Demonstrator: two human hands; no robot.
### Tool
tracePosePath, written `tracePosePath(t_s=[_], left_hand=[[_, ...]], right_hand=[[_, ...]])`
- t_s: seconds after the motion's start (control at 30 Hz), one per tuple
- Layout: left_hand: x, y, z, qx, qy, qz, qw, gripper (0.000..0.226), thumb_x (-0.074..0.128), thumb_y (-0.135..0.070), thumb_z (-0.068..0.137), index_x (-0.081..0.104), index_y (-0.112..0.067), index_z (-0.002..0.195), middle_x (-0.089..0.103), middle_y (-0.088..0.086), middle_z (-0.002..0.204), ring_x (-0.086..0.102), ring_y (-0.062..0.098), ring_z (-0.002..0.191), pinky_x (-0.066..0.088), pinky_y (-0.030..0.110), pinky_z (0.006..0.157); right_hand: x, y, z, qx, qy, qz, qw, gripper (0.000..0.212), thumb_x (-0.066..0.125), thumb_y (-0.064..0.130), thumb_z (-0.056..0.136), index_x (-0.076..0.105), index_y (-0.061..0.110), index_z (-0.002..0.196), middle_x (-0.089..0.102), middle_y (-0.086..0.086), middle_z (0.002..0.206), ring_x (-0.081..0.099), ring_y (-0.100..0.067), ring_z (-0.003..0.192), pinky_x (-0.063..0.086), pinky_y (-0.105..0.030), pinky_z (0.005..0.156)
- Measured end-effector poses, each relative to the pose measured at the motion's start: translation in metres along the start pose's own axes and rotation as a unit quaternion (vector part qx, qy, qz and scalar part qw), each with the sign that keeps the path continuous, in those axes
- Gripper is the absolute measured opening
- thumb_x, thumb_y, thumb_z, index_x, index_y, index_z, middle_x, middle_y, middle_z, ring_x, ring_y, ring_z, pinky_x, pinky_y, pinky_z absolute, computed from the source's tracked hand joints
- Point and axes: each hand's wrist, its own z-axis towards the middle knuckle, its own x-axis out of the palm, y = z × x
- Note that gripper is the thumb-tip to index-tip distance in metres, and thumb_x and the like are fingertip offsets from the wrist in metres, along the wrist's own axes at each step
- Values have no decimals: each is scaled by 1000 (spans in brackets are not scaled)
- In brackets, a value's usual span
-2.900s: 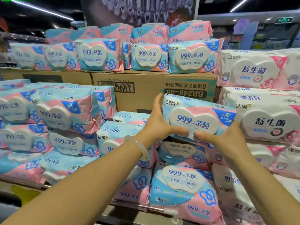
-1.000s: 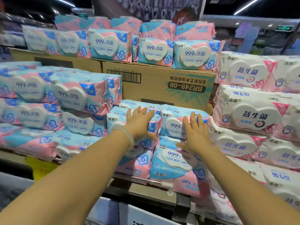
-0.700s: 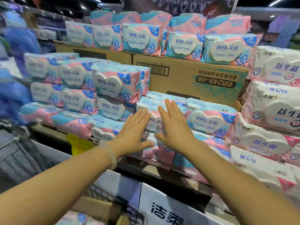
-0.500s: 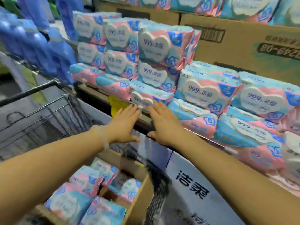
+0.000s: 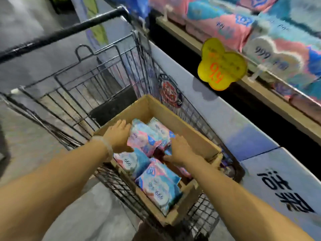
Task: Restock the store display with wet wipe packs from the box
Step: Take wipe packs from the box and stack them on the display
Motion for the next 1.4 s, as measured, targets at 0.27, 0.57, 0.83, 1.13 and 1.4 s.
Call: tracePosePath(t_s=[0.27,0.57,0.83,1.13,1.4], left_hand=[[59,52,61,-37,109,-91,989,65,76,-34,73,48,1,120,52,21,127,51,35,118,41,37,96],[113,66,111,-126,260,-262,921,83,91,-49,34,52,-17,101,65,0,104,61,22,93,52,33,85],[138,85,123,-153,303,-400,851,95,93,-47,8,74,-15,95,77,-1,90,73,21,89,54,40,92],[69,63,100,-91,220,-542,806,92,92,-50,14,74,-12,95,77,4,97,71,20,97,52,38,96],[-18,-12,59,16,131,-559,819,90,91,-52,32,68,-9,108,71,15,111,66,34,106,49,53,97]], right_hand=[[103,21,62,25,111,60,992,61,62,47,83,51,7,127,51,-17,131,45,-34,126,38,-37,102],[147,24,112,105,177,246,947,81,80,54,65,43,14,125,53,-1,120,57,-17,106,47,-34,85],[192,20,155,72,200,283,935,126,72,84,13,56,20,120,65,0,117,62,-19,109,52,-39,94],[77,19,112,77,105,408,904,82,95,40,42,49,17,105,59,5,111,59,-15,103,52,-33,92],[-35,-20,27,67,32,324,943,52,94,33,50,59,21,85,64,6,84,60,-16,79,51,-31,72]])
